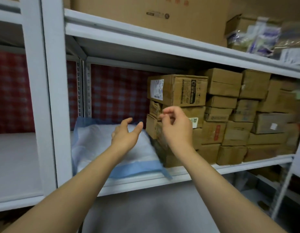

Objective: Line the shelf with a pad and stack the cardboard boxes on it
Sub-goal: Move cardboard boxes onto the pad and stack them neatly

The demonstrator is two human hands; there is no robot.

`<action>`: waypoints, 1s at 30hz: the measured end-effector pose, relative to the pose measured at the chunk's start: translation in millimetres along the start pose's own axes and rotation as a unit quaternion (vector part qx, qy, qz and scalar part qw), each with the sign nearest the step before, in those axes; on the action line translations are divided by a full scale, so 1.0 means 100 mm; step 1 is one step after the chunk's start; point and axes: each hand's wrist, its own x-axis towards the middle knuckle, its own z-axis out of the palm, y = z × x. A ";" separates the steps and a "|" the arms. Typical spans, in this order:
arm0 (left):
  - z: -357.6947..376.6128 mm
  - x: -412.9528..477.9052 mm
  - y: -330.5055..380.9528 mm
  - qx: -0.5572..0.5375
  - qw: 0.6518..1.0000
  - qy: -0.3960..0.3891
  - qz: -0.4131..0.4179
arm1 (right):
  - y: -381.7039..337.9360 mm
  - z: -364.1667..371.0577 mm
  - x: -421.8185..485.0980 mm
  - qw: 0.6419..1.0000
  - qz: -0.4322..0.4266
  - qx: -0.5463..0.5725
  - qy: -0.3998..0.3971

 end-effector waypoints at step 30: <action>0.55 0.45 1.76 -0.368 0.920 -0.058 -0.119 | 0.33 -0.68 0.99 0.992 0.061 0.018 0.109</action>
